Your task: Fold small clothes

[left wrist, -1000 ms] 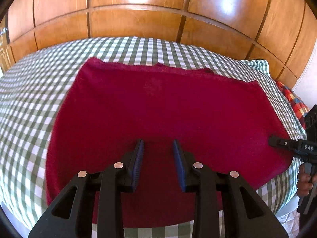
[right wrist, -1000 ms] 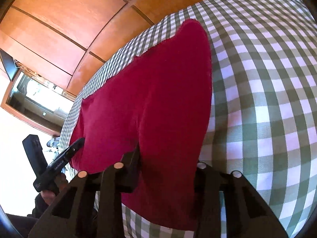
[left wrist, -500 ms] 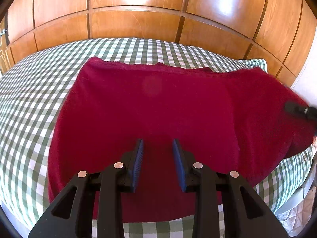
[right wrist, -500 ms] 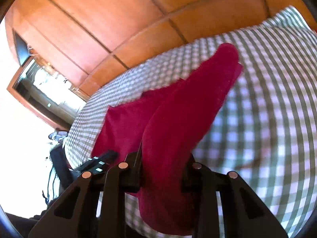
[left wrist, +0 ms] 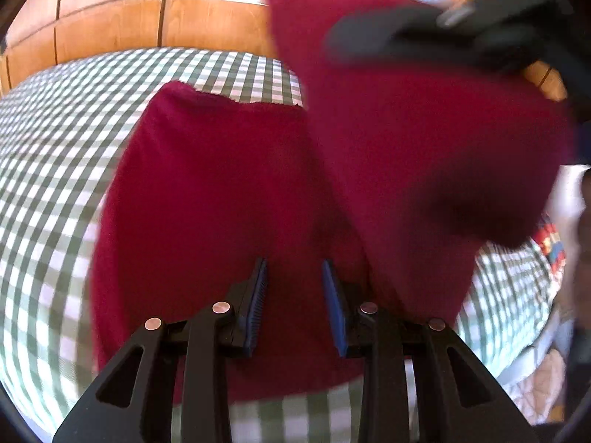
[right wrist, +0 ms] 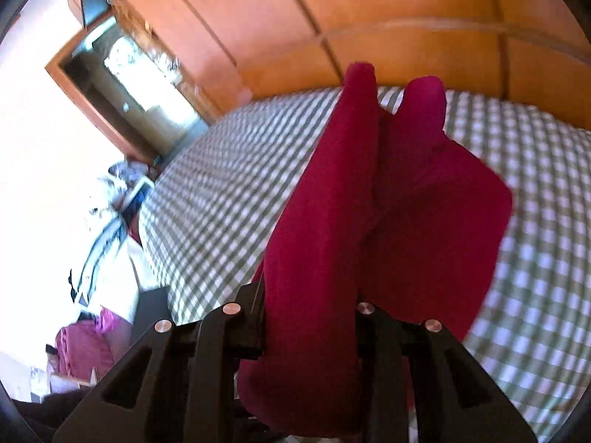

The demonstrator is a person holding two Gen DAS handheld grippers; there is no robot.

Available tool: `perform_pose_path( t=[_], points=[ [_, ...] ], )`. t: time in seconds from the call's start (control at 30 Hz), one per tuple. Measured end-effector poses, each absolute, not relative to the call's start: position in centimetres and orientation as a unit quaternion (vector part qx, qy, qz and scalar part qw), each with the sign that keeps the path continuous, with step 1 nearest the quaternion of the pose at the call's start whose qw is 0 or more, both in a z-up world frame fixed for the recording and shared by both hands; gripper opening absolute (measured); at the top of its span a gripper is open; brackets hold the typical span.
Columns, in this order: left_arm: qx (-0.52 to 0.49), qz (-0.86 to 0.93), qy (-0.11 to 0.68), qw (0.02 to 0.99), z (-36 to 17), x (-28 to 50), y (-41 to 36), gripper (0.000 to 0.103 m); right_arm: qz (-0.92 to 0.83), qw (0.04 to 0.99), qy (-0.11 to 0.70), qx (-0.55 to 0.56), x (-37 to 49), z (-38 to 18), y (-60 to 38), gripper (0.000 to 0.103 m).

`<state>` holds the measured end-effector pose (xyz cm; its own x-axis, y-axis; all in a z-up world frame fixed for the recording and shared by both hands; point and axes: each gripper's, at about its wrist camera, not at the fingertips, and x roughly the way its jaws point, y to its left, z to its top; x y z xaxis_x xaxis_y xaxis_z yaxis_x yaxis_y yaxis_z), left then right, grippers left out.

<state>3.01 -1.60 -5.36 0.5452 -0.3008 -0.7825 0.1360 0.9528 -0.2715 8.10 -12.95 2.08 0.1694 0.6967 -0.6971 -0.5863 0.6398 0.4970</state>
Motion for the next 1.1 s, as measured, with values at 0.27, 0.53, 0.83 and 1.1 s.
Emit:
perform_pose_path(
  t=[0.27,0.53,0.83,1.1],
  points=[
    [-0.171,-0.129,0.459,0.862,-3.9,-1.4,8.0,0.029,0.44,0.742,0.502,-0.059,5.4,-1.2,-7.8,0.025],
    [-0.231,-0.097,0.422,0.871,-1.5,-1.8,11.4,0.029,0.512,0.711,0.483,0.021,3.9,-0.3,-8.8,0.066],
    [-0.303,-0.148,0.365,0.868,2.3,-2.9,11.8,0.04,0.431,0.773,0.465,0.007,1.1,-1.6,-18.4,0.066],
    [-0.267,-0.173,0.41,0.855,1.6,-0.2,7.9,0.047,0.369,0.79,0.489,-0.022,-0.8,-6.1,-20.5,0.066]
  ],
)
